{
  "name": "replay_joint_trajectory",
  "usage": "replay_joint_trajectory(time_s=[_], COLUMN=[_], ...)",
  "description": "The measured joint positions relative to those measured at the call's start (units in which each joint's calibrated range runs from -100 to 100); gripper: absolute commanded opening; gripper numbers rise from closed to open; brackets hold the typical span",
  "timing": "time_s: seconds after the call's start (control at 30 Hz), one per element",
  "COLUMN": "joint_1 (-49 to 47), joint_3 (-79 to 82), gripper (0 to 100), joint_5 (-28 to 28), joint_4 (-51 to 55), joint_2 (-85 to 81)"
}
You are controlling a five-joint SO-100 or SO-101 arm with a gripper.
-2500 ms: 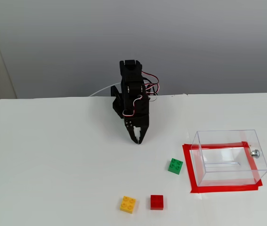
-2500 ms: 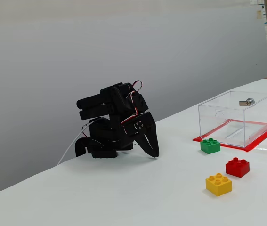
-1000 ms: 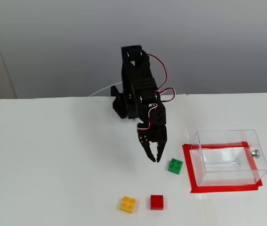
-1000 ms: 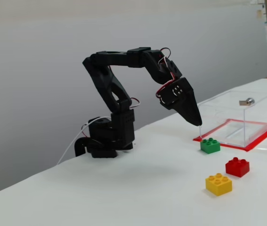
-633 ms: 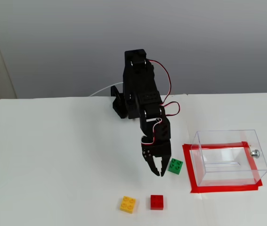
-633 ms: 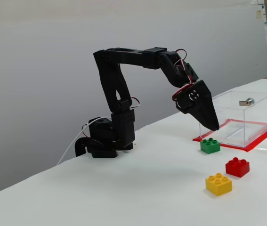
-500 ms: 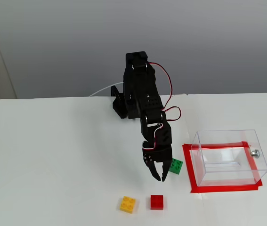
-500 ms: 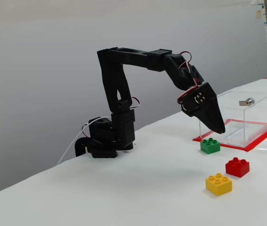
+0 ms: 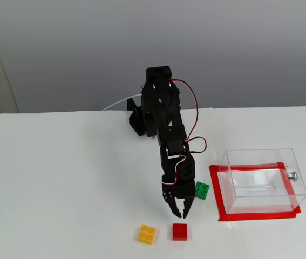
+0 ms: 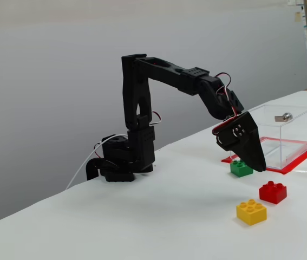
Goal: Pick the red lego brick and place it into the transparent box
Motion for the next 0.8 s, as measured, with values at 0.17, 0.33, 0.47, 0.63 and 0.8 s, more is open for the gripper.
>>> replay_joint_trajectory(time_s=[0.17, 0.33, 0.47, 0.63, 0.8], joint_1=[1.39, 1.39, 0.64, -0.53, -2.88], joint_3=[-0.09, -0.09, -0.09, -0.09, -0.09], gripper=[3, 9, 22, 28, 28], joint_5=[0.00, 0.00, 0.00, -0.10, 1.27], joint_4=[-2.57, -4.03, -4.11, -4.11, -5.31], joint_2=[0.68, 0.68, 0.68, 0.85, 0.93])
